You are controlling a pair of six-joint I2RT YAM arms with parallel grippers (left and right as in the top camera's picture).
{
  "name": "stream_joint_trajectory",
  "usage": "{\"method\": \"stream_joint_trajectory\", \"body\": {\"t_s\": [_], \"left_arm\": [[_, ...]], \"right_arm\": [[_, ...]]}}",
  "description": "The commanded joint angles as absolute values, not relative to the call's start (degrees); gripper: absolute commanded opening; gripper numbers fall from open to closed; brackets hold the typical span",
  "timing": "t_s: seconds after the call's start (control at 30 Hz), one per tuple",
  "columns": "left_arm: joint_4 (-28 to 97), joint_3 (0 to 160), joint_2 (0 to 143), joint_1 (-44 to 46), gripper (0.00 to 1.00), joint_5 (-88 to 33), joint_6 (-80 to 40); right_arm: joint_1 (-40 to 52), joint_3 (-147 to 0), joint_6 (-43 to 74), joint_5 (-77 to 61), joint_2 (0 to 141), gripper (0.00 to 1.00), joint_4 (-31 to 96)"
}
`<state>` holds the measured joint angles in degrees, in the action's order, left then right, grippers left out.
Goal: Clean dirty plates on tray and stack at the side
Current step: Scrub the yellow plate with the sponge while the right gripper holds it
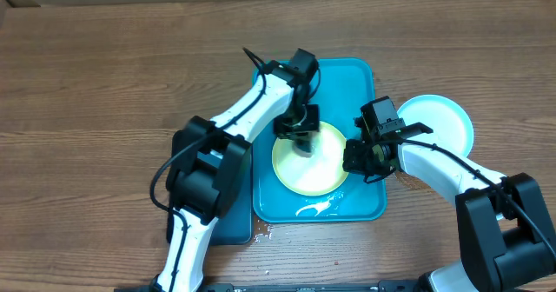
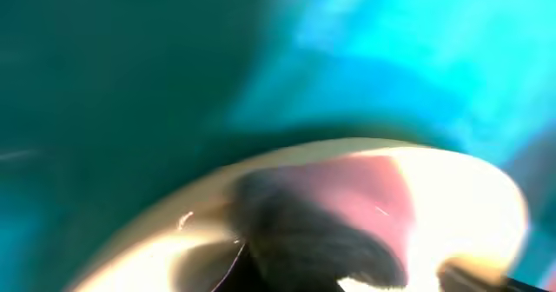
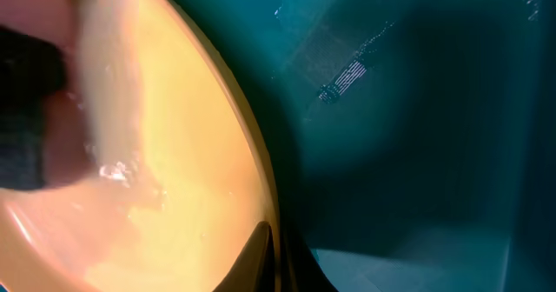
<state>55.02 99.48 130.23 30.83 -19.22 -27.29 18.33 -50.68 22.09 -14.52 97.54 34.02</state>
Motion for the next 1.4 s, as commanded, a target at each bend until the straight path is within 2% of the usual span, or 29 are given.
{"method": "stream_joint_trajectory", "body": {"t_s": [0.0, 0.23, 0.43, 0.77, 1.2, 1.37], "left_arm": [[53.36, 98.63, 135.68, 35.24, 0.04, -31.9, -24.62], [60.07, 98.63, 135.63, 35.31, 0.04, -31.16, -23.97], [69.54, 98.65, 135.57, 31.57, 0.04, -14.87, -28.82], [77.41, 100.4, 135.2, 25.32, 0.04, 4.8, -31.48], [71.68, 103.59, 135.06, 25.8, 0.04, 4.64, -29.34], [67.83, 105.38, 134.76, 26.15, 0.04, -1.02, -28.27]], "right_arm": [[18.63, -49.78, 21.45, -12.93, 99.15, 0.04, 34.76], [18.63, -49.78, 21.45, -12.93, 99.15, 0.04, 34.81], [18.63, -49.78, 21.45, -12.93, 99.15, 0.04, 34.79], [18.63, -49.78, 21.45, -12.93, 99.15, 0.04, 34.76], [18.63, -49.78, 21.45, -12.93, 99.15, 0.04, 34.54], [18.63, -49.78, 21.45, -12.93, 99.15, 0.04, 34.2]]}}
